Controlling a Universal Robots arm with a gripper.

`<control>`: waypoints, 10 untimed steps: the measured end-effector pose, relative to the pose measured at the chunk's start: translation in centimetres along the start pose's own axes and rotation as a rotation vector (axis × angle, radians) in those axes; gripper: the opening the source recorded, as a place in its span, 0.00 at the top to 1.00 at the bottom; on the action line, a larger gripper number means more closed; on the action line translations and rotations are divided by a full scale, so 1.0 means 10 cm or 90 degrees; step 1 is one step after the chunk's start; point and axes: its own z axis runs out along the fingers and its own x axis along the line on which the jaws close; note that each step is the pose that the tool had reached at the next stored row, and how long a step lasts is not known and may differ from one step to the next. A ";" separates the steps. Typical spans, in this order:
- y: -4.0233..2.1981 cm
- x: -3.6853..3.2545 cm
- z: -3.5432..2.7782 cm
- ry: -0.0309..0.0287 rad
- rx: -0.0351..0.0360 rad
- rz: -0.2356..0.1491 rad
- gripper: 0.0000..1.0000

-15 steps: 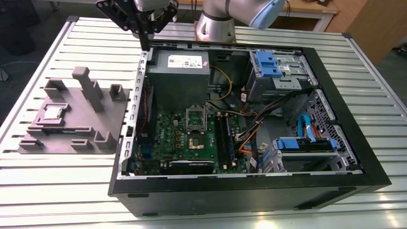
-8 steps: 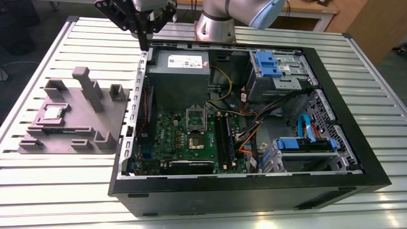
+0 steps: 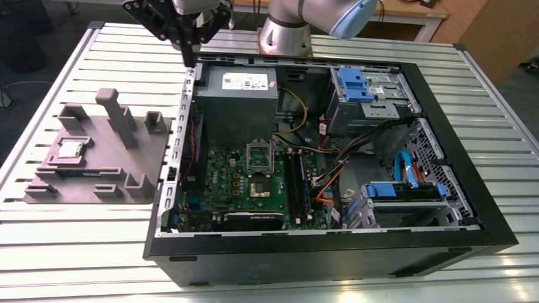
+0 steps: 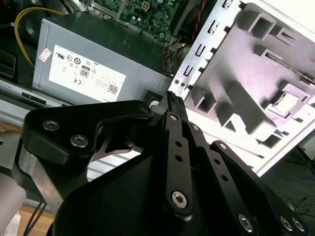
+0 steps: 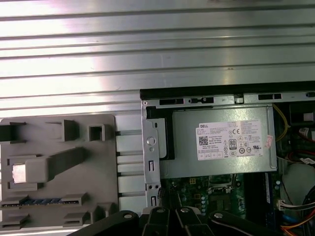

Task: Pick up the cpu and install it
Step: 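Reach for the cpu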

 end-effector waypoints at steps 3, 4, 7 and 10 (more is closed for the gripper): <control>0.000 0.006 0.000 0.0000 0.0000 0.000 0.90; -0.001 0.010 0.000 0.0000 0.0000 0.000 0.90; -0.008 0.111 -0.003 0.0000 0.0000 0.000 0.90; -0.009 0.116 -0.003 0.0000 0.0000 0.000 0.90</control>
